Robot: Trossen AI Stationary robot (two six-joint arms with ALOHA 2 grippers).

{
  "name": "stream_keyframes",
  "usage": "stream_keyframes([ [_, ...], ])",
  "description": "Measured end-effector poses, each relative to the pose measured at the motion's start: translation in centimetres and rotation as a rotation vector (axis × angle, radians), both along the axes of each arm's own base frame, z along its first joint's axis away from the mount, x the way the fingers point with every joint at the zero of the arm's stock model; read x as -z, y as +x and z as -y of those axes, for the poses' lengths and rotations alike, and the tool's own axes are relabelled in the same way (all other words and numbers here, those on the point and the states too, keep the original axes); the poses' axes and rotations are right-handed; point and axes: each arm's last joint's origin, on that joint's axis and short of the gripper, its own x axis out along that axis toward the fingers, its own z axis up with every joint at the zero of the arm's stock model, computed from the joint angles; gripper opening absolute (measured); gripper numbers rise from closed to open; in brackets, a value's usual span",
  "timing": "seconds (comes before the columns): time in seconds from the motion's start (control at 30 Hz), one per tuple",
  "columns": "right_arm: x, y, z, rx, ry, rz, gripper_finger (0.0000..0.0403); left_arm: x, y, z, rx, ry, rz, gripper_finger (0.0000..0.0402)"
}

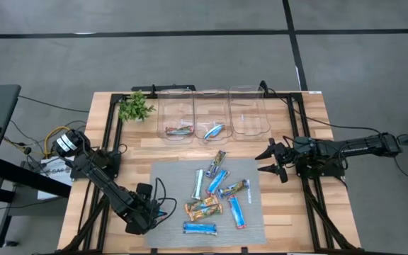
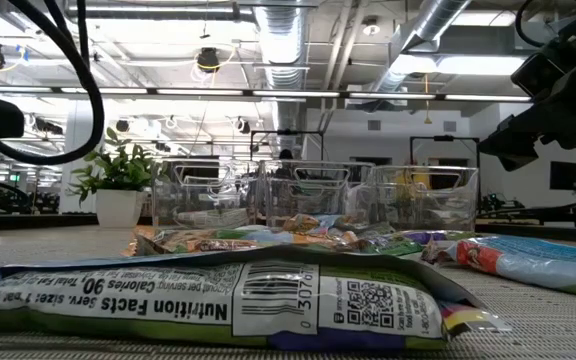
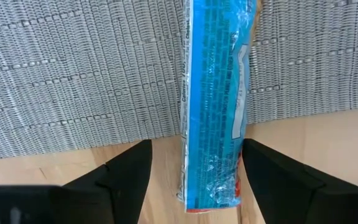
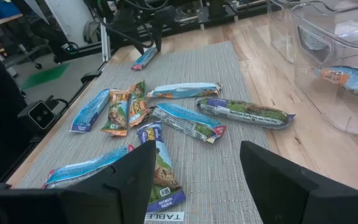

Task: Pick and place Granola Bars by type
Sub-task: Put the red granola bar into the left transparent bin

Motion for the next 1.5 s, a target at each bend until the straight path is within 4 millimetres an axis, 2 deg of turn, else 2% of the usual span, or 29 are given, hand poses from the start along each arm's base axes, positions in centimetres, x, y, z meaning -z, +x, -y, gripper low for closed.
stream_keyframes([
  [0.23, 0.0, 0.0, 0.0, 0.0, 0.0, 0.0, 0.0226, 0.0, 0.0, 0.0, 0.0, 0.001, 0.001, 0.0234],
  [0.53, 0.0, 0.0, 0.0, 0.0, 0.0, 0.0, 0.0226, 0.0, 0.0, 0.0, 0.0, 0.001, 0.002, 0.0158],
  [1.03, 0.0, 0.0, 0.0, 0.0, 0.0, 0.0, 0.0226, 0.0, 0.0, 0.0, 0.0, 0.001, 0.002, 0.0066],
  [1.33, 0.0, 0.0, 0.0, 0.0, 0.0, 0.0, 0.0226, -0.2, 0.2, 0.2, 0.002, -0.03, 0.023, 0.0053],
  [1.5, 0.0, 0.0, 0.0, 0.0, 0.0, 0.001, 0.0226, -1.5, 0.8, 0.3, -0.013, -0.119, 0.11, 0.0052],
])
